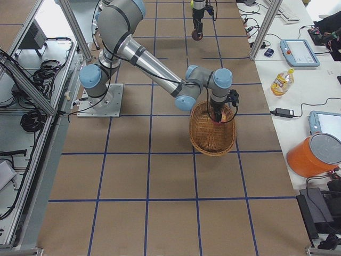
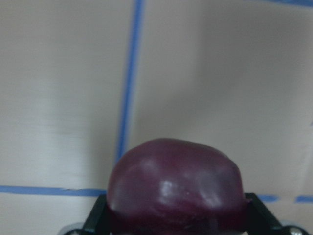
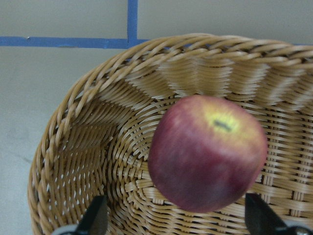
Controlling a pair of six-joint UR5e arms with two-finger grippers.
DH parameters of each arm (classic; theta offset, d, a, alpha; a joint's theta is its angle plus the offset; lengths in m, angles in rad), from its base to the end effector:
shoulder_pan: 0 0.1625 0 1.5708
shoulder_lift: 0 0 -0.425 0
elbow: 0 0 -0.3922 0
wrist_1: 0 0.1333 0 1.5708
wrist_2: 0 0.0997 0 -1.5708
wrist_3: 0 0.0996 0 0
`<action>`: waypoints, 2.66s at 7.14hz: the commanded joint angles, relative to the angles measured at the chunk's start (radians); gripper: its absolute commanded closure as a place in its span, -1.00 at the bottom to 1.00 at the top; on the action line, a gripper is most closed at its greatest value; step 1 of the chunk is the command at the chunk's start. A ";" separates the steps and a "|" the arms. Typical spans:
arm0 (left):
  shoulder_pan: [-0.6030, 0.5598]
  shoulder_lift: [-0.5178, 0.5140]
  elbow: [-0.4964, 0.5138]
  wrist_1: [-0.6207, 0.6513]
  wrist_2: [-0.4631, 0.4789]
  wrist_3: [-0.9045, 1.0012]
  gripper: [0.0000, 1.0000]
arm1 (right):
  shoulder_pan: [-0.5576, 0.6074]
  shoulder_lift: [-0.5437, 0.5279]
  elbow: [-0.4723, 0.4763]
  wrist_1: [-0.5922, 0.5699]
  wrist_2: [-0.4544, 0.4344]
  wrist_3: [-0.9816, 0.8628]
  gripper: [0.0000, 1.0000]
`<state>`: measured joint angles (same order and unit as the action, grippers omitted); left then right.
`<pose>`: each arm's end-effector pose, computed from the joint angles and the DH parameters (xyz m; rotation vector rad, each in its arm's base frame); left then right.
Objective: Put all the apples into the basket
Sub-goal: 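Set the dark apple at the table center and open the left gripper, then grasp the green apple with the left gripper while the right grasps the dark apple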
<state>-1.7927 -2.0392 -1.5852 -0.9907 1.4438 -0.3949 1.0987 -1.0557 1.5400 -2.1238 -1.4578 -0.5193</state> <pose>-0.2850 -0.6001 0.2710 0.2491 -2.9797 0.0810 -0.1727 -0.6560 0.2579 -0.0784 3.0689 -0.1754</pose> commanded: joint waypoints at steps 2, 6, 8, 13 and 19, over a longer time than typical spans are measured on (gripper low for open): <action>-0.128 -0.062 0.004 0.038 0.015 -0.124 0.22 | 0.013 -0.073 -0.017 0.118 -0.003 0.002 -1.00; -0.139 -0.075 -0.010 0.024 0.044 -0.139 -1.00 | 0.067 -0.214 -0.002 0.322 0.000 0.005 -1.00; -0.111 -0.035 0.007 0.008 0.043 -0.124 -1.00 | 0.143 -0.248 -0.005 0.332 -0.004 0.129 -1.00; 0.308 0.129 0.090 -0.345 0.040 0.398 -1.00 | 0.384 -0.230 -0.003 0.306 0.000 0.541 -1.00; 0.723 0.007 0.088 -0.216 0.273 0.934 -1.00 | 0.746 0.002 -0.014 -0.028 -0.001 1.079 -1.00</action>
<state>-1.1399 -1.9868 -1.4992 -1.2837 1.7122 0.4238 1.7879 -1.0916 1.5303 -2.1226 -1.4602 0.4993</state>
